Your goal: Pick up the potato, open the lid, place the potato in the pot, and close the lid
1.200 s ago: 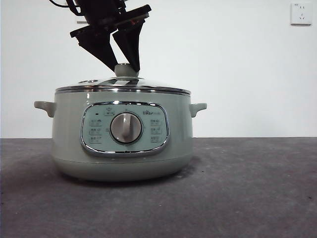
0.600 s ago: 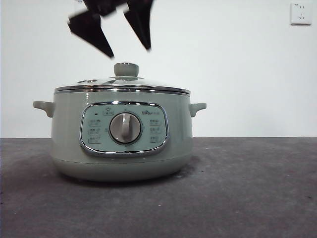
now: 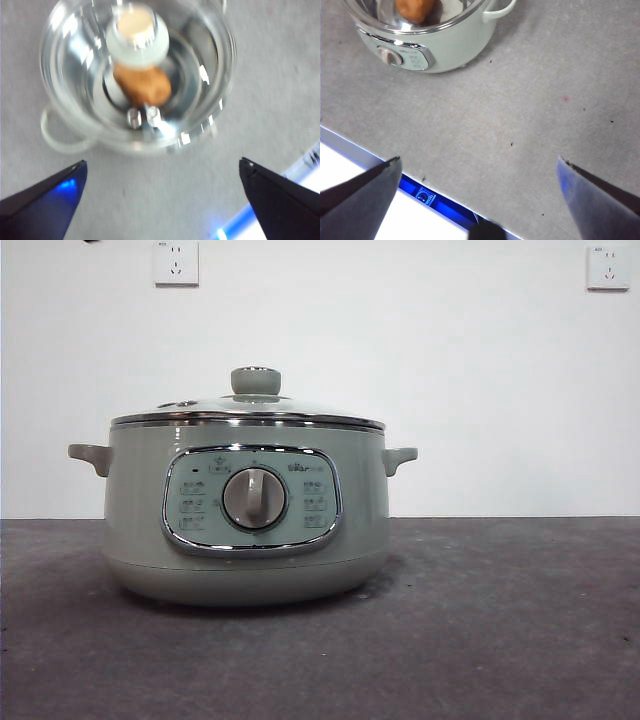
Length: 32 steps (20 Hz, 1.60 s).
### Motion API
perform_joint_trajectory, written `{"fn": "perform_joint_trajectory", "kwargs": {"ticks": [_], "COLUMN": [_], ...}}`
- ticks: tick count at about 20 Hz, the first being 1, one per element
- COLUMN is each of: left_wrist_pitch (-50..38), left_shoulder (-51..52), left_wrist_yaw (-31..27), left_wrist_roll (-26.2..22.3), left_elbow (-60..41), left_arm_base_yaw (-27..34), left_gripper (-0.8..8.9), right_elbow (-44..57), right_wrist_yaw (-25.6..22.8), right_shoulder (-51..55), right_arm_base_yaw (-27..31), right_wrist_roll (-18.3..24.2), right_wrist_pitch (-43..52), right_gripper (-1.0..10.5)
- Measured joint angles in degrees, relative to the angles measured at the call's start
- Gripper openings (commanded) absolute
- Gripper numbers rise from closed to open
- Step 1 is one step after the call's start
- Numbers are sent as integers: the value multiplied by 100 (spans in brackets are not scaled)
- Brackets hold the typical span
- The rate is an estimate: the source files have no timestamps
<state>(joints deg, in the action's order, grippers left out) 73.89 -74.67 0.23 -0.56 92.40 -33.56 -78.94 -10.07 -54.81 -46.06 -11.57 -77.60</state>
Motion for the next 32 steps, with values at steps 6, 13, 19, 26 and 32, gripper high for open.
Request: {"fn": "perform_joint_trajectory", "kwargs": {"ticks": [6,13,19,26,32], "left_wrist_pitch": [175,109,-702,-1644,-4697], "left_shoulder": [125,221,221,680,2688], "left_wrist_yaw": [-2,343,345,166,146], "left_wrist_roll": [-50,-50,-50,-638,-321], "left_elbow": [0,0,0,-363,-4046], "left_arm_base_yaw": [-46,-151,-151,365,1773], "left_gripper": [-9,-2,-2,-2,-2], "right_elbow": [11,11,11,11,11], "right_wrist_yaw": [2,61,2,0,0], "right_shoulder": [-251,-339,-339,-341,-341], "right_arm_base_yaw": [0,0,0,0,0], "right_wrist_roll": [229,321,317,317,317], "right_wrist_pitch": [240,245,245,245,245], "right_gripper": [-8,1,1,1,1]}}
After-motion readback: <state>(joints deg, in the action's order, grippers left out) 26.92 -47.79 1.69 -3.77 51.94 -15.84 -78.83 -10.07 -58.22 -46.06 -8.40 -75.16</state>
